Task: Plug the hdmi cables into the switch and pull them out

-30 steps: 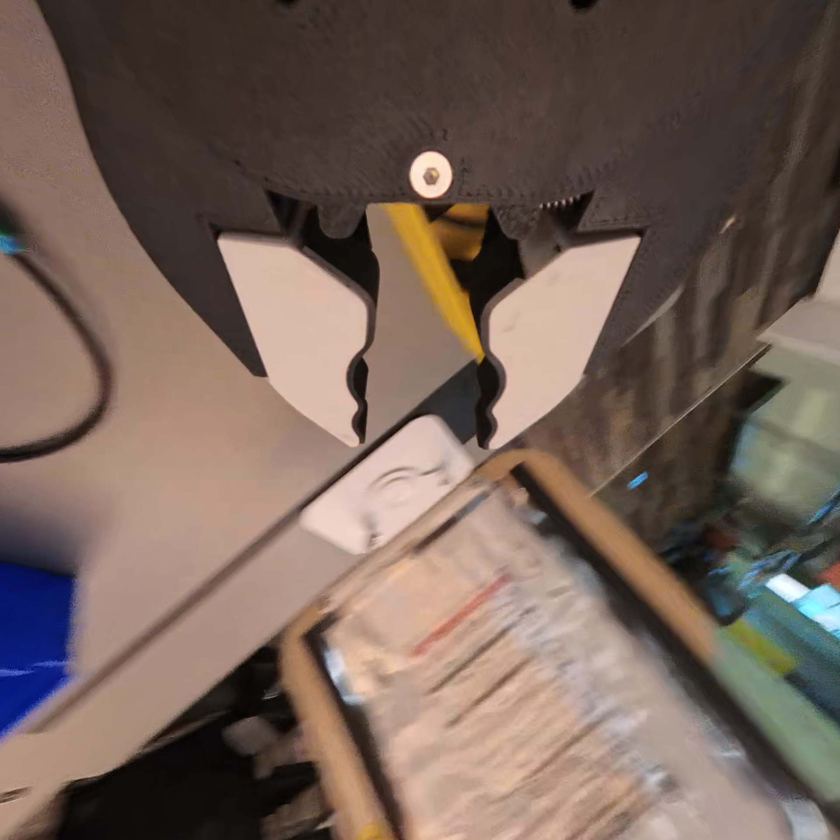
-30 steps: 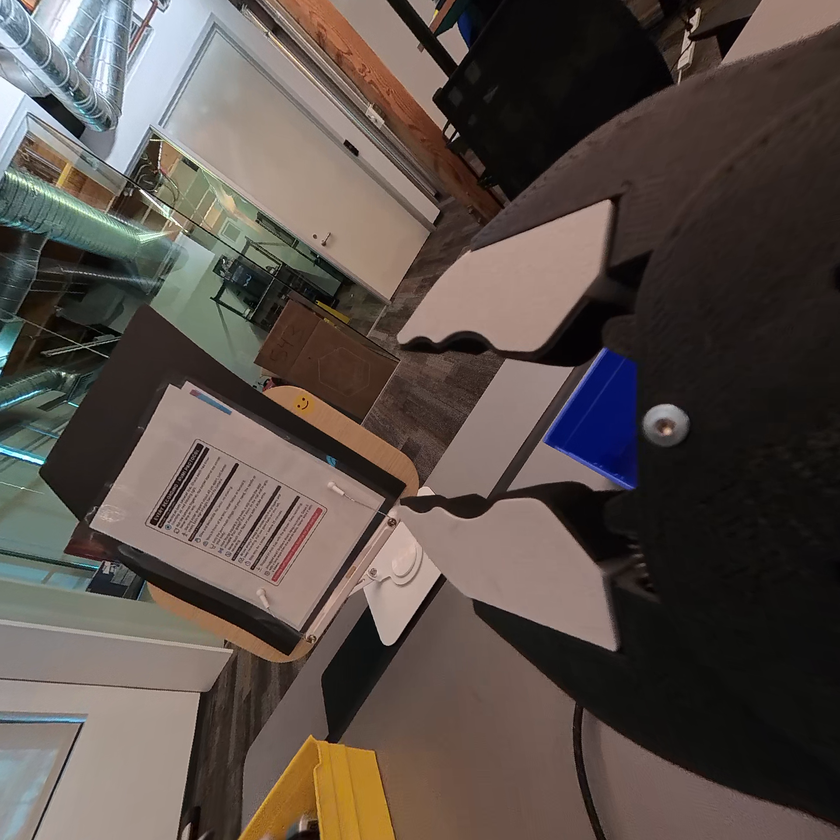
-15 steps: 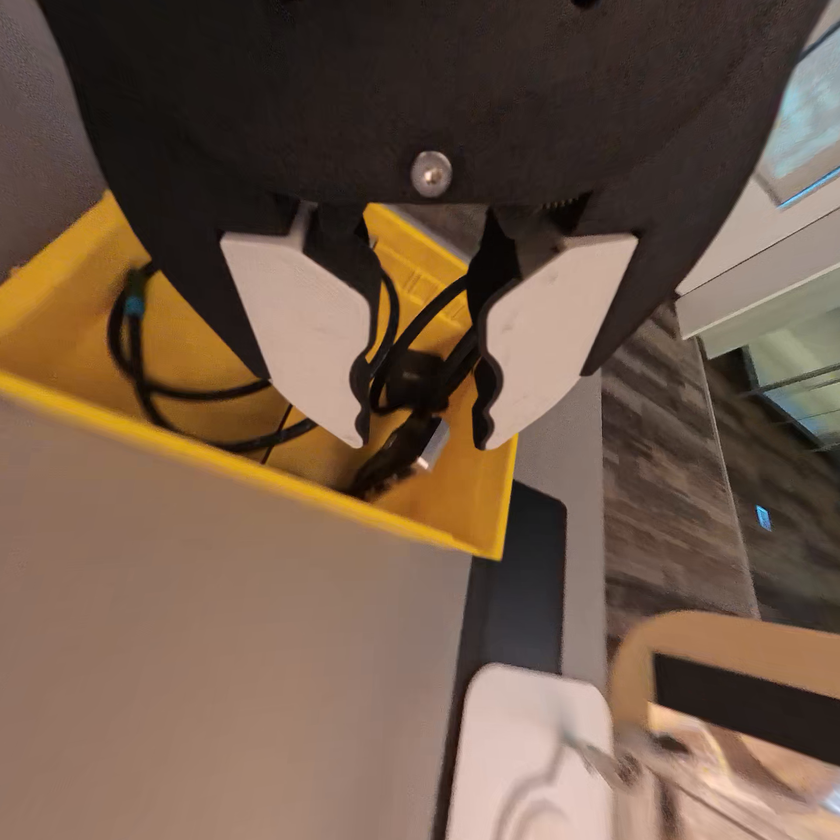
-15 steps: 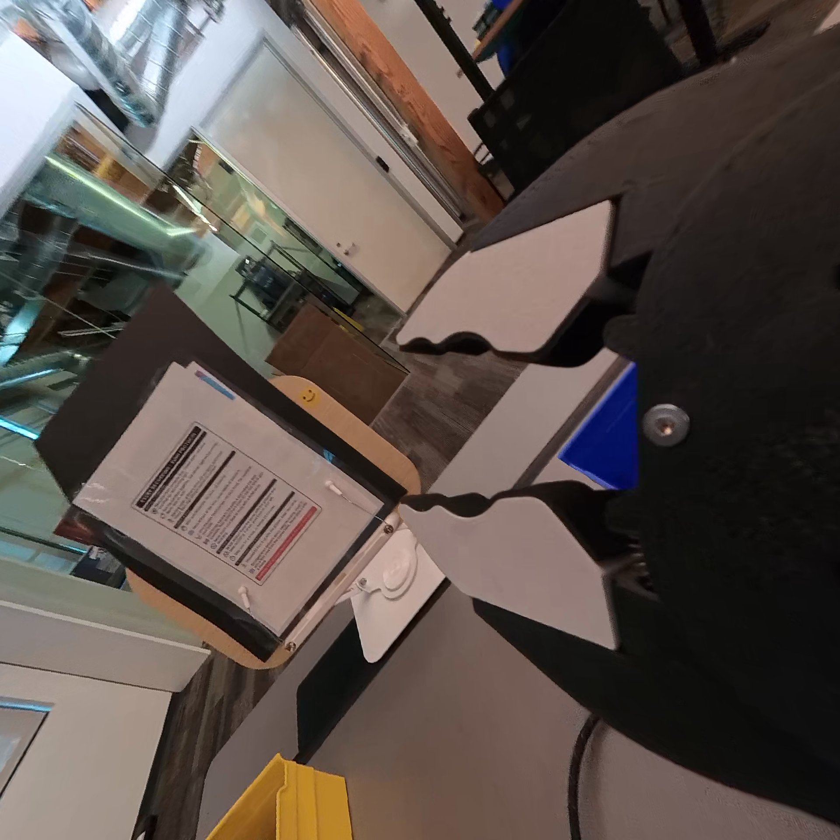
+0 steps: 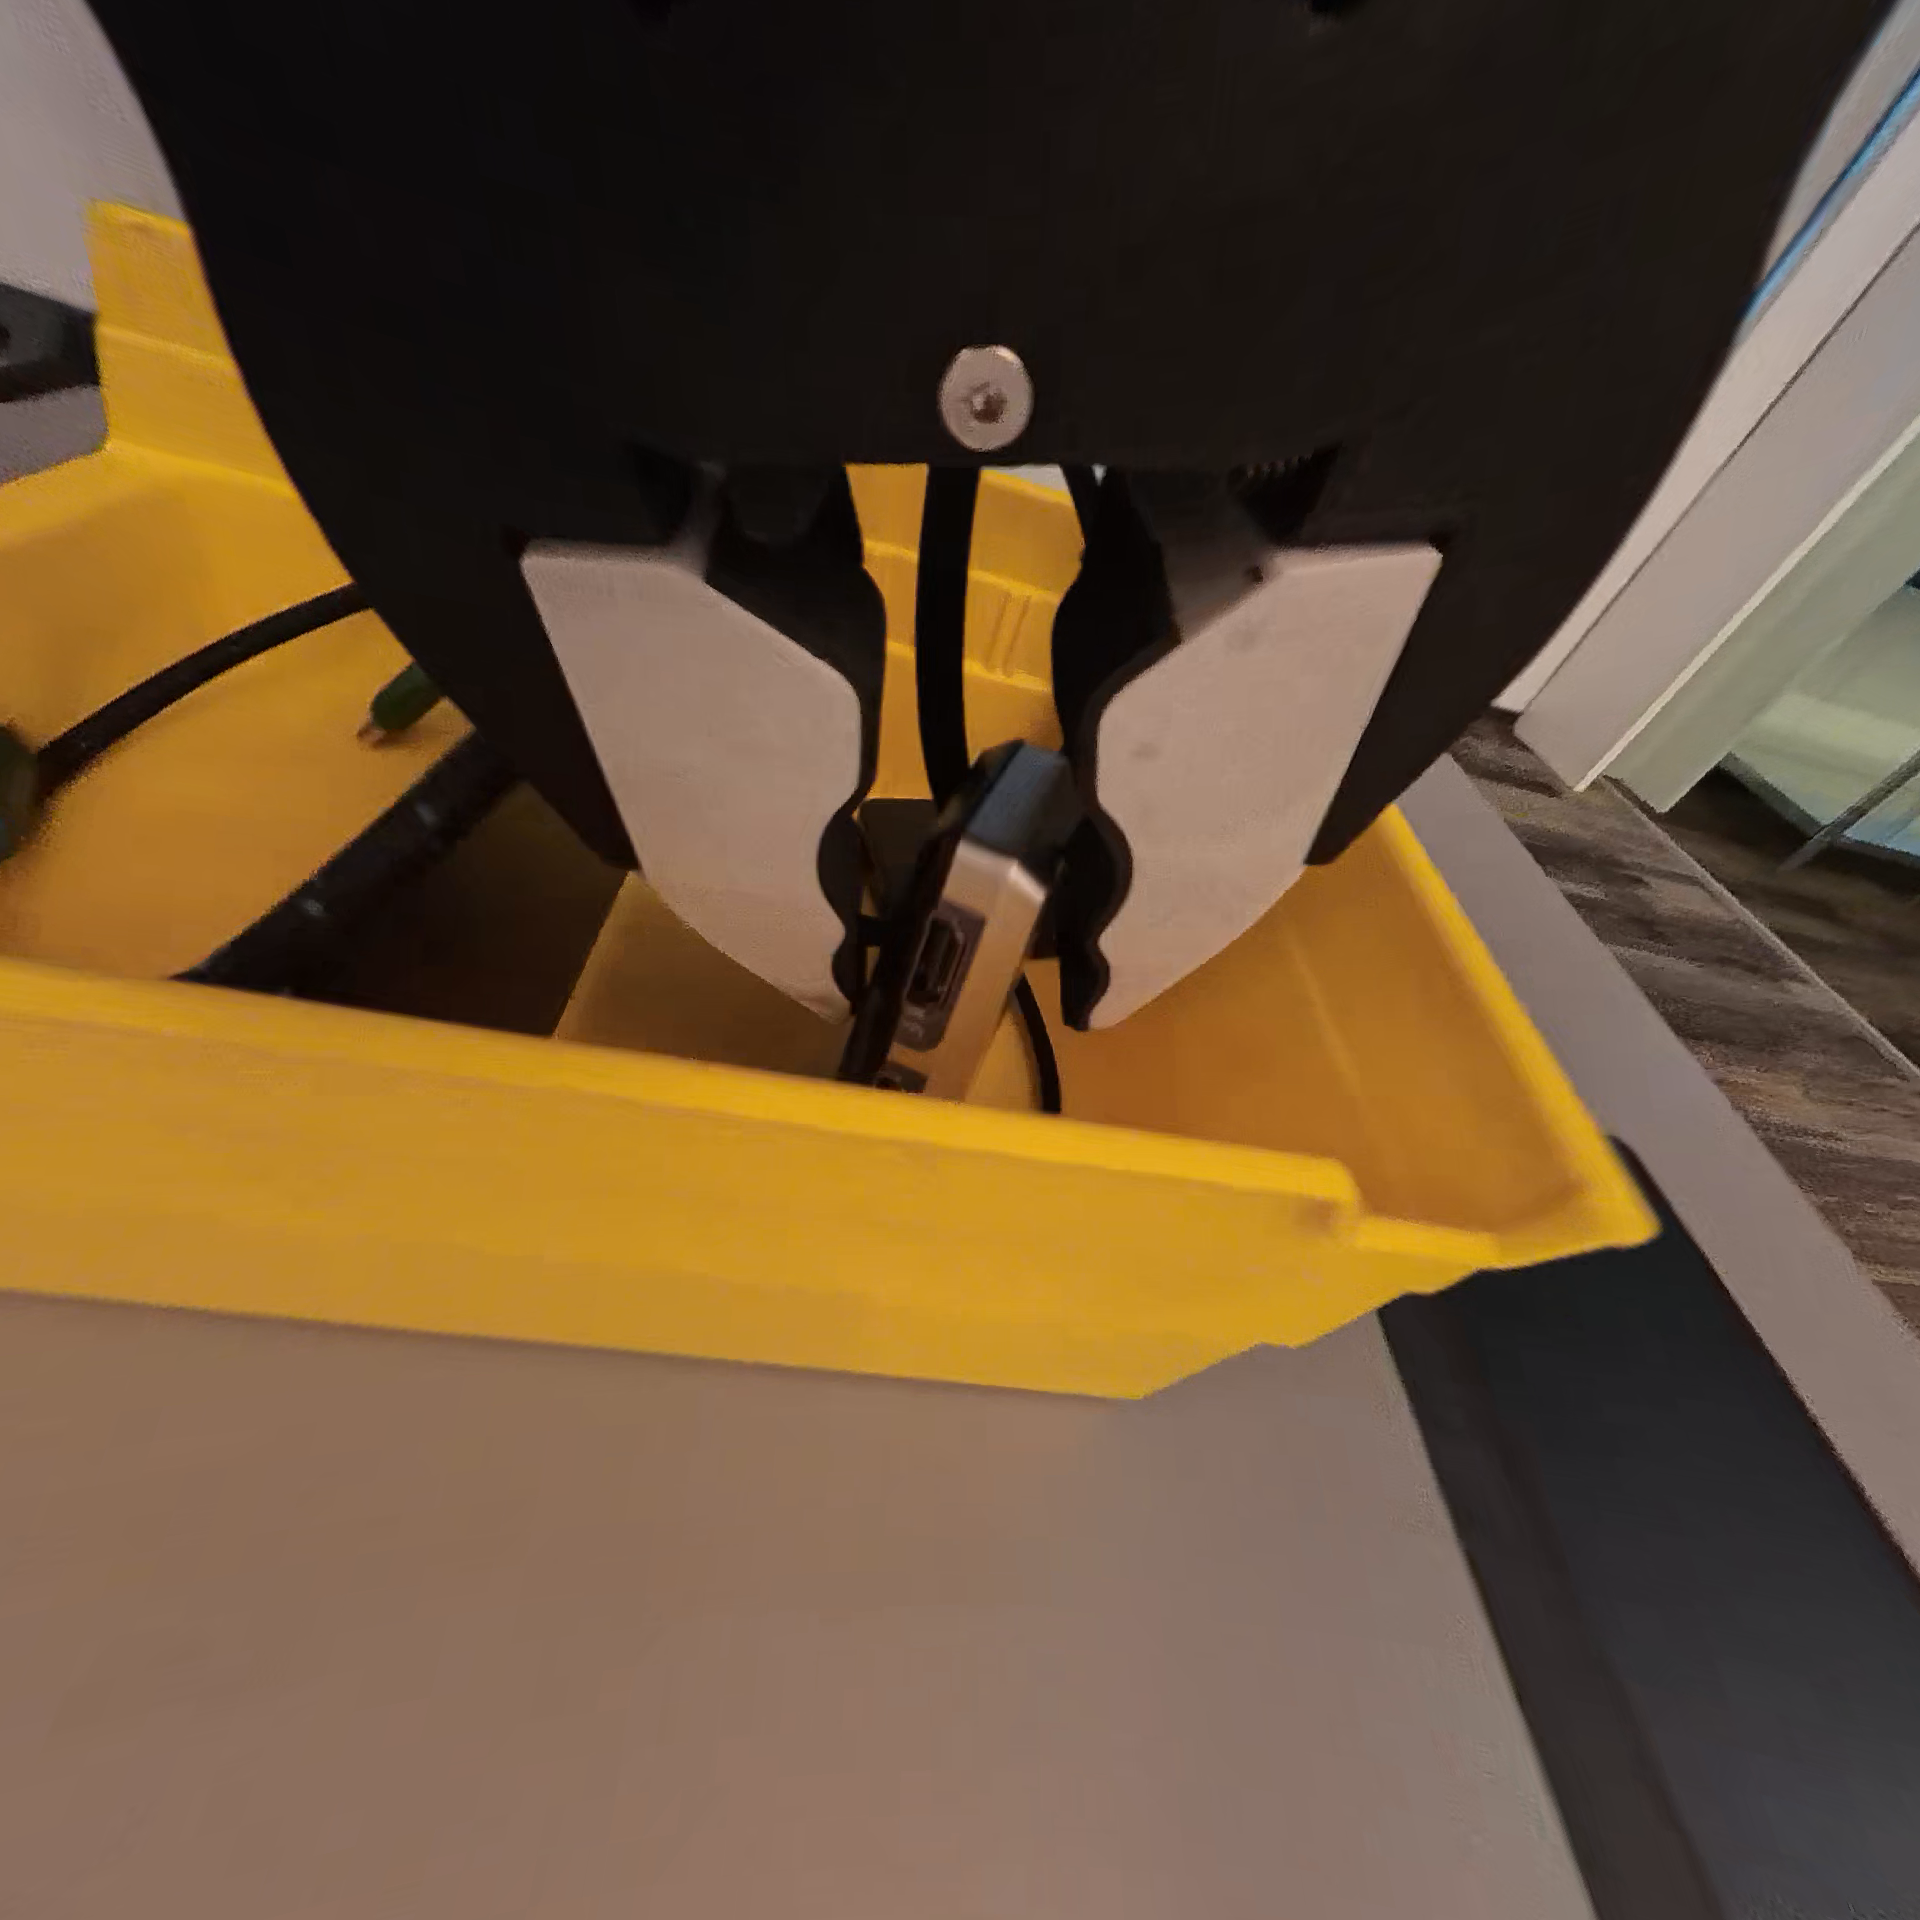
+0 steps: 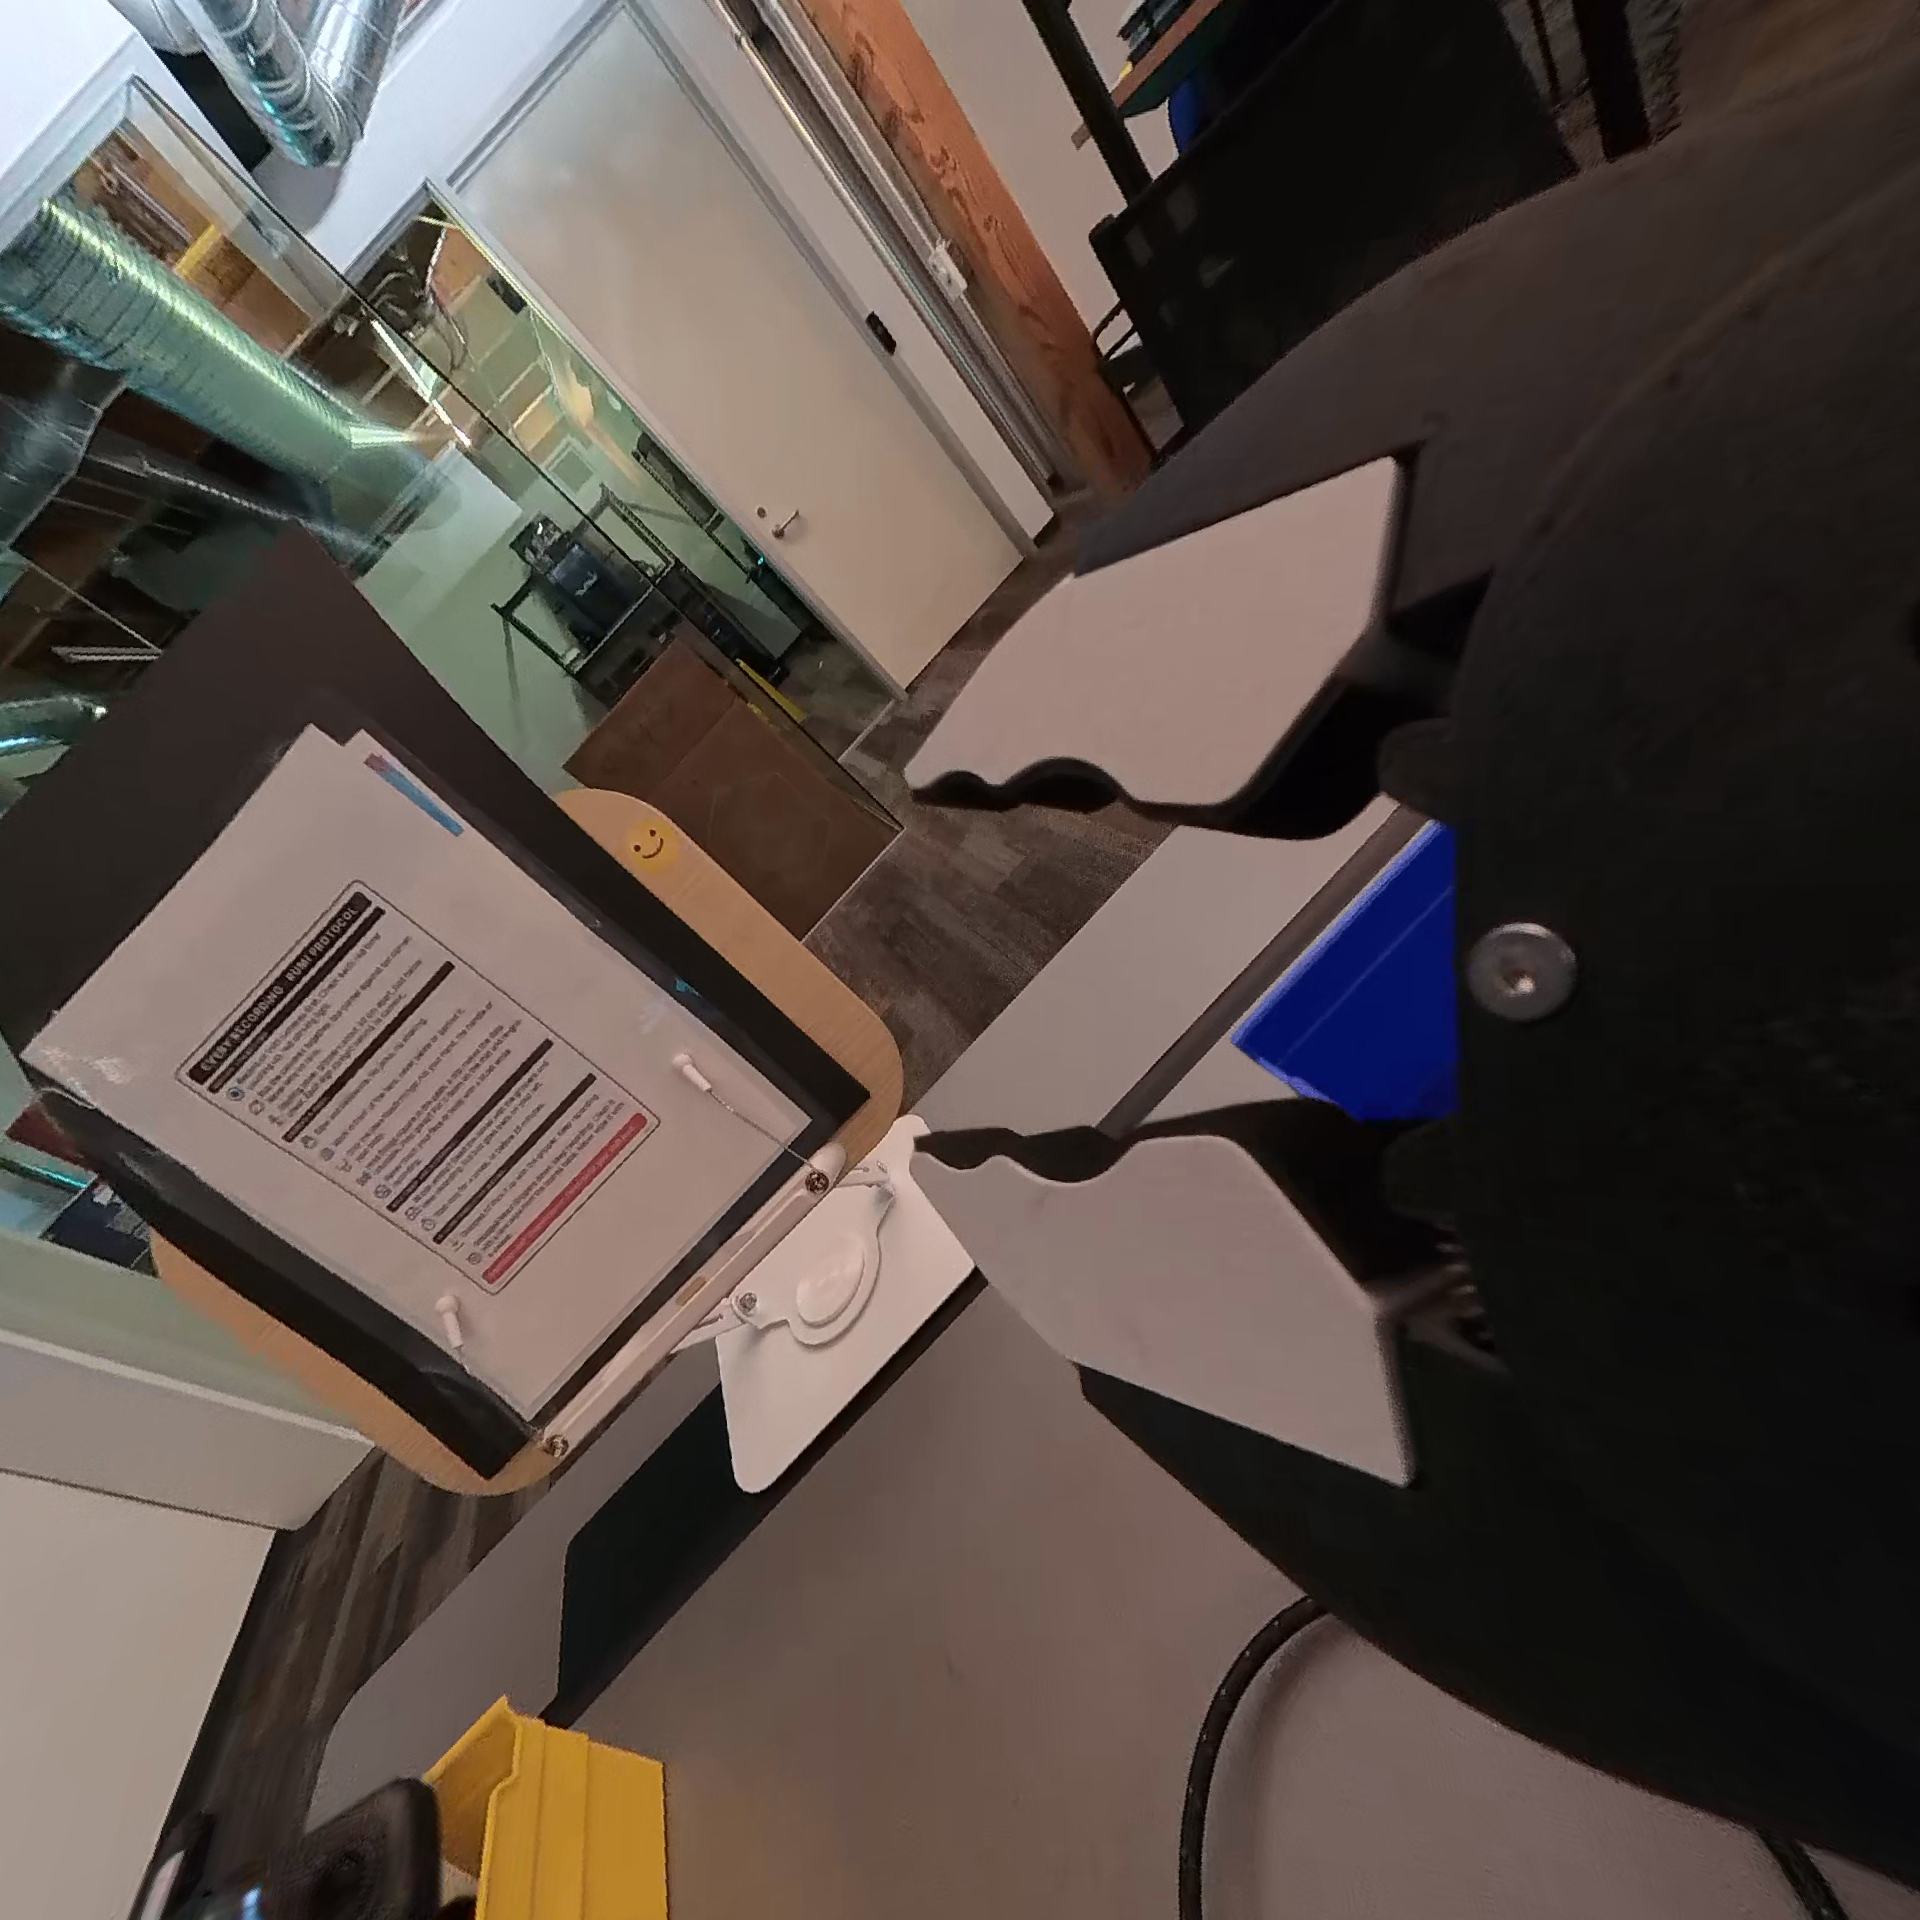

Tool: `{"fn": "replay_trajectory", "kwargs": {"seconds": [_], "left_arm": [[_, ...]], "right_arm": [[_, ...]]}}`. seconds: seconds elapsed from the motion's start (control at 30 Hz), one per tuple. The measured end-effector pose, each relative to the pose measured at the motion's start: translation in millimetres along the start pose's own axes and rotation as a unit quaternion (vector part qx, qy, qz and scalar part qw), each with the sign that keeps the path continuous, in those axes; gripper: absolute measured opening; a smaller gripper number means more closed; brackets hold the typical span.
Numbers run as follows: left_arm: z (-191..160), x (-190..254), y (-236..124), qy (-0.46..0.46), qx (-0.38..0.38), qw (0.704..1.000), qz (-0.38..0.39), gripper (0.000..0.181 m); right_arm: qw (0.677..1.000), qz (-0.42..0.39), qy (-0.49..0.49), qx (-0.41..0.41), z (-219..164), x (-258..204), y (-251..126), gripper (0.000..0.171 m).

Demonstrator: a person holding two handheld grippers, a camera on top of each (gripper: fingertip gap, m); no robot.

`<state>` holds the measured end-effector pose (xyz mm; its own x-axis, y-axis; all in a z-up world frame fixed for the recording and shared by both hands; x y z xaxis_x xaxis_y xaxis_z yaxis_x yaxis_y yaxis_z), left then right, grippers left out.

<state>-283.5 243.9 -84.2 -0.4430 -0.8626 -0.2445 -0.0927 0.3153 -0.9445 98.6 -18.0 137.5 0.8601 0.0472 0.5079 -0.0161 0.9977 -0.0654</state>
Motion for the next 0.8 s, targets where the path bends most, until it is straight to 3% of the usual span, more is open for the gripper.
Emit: {"fn": "replay_trajectory", "kwargs": {"seconds": [0.17, 0.3, 0.47, 0.63, 0.8], "left_arm": [[-2.2, -1.4, 3.6, -0.015, -0.008, 1.000, -0.023, 0.026], [-10.1, -17.3, -20.1, -0.042, 0.006, 0.998, 0.038, 0.024], [-27.0, -48.7, -100.8, -0.124, 0.078, 0.978, 0.148, 0.021], [-41.9, -50.4, -184.3, -0.185, 0.118, 0.956, 0.197, 0.020], [-32.0, -56.0, -249.1, -0.215, 0.171, 0.921, 0.278, 0.020]], "right_arm": [[1.000, 0.010, 0.000, -0.002, -1.9, -4.2, 5.0, 0.060], [1.000, 0.016, -0.005, 0.003, 0.3, -7.8, 6.1, 0.060], [1.000, 0.019, -0.002, 0.014, 5.3, -8.1, 2.8, 0.060], [0.999, 0.014, 0.007, 0.039, 15.6, -2.4, -9.3, 0.060], [0.997, 0.014, 0.020, 0.070, 26.7, 2.1, -23.7, 0.059]]}}
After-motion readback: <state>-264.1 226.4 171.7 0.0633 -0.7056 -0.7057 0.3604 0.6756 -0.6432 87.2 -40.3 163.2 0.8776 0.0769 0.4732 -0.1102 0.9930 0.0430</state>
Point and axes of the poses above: each gripper's, where its closed fingertips meet, y out along the fingers, z out of its top, x = y × z across the jaws, the point moved 2 cm from there along -y, back along the fingers, and after that the axes turned 5 degrees about y, right-handed, at the moved point
